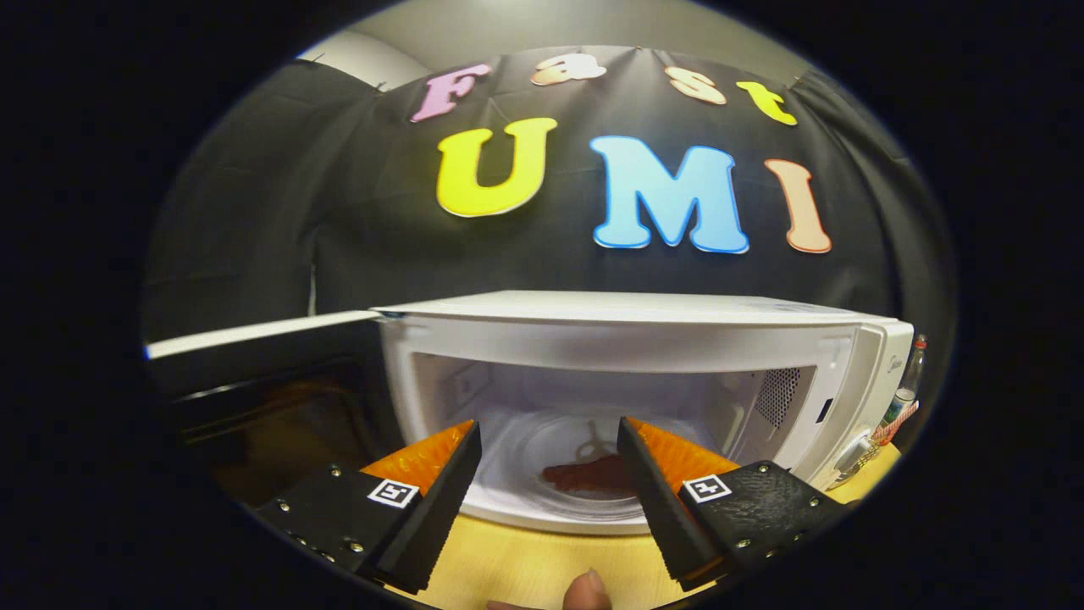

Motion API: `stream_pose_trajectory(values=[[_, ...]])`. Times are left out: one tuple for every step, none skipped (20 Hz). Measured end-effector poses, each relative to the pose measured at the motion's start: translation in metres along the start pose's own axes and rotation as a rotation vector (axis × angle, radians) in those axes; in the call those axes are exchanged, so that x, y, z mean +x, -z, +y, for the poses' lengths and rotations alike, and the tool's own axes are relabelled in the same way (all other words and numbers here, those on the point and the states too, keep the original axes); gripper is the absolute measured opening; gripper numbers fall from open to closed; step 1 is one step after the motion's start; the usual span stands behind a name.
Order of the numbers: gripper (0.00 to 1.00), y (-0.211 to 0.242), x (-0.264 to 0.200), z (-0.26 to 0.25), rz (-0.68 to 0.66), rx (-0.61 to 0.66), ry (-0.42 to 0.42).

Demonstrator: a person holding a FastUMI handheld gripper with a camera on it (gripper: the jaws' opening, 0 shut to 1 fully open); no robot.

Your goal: Open the microwave, put the food inside, and close the microwave door.

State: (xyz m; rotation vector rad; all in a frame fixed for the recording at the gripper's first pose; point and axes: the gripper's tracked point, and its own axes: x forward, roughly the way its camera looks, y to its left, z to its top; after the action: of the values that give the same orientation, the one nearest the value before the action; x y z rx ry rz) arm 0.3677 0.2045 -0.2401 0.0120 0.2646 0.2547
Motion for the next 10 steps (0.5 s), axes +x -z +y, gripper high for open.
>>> stream_pose_trajectory(values=[[0.98, -0.01, -0.02, 0.018, -0.019, 0.009, -0.049], [0.98, -0.017, -0.042, 0.036, -0.031, 0.013, -0.097], [0.98, -0.025, -0.064, 0.054, -0.04, 0.012, -0.146], [0.98, -0.034, -0.086, 0.073, -0.057, 0.007, -0.198], [0.98, -0.045, -0.108, 0.088, -0.078, 0.005, -0.24], [0.97, -0.055, -0.128, 0.098, -0.101, 0.003, -0.263], [0.97, -0.064, -0.147, 0.106, -0.124, 0.001, -0.286], [0.93, -0.073, -0.165, 0.118, -0.147, 0.007, -0.341], [0.94, -0.082, -0.18, 0.123, -0.166, 0.008, -0.354], [0.93, -0.087, -0.197, 0.126, -0.182, 0.009, -0.372]])
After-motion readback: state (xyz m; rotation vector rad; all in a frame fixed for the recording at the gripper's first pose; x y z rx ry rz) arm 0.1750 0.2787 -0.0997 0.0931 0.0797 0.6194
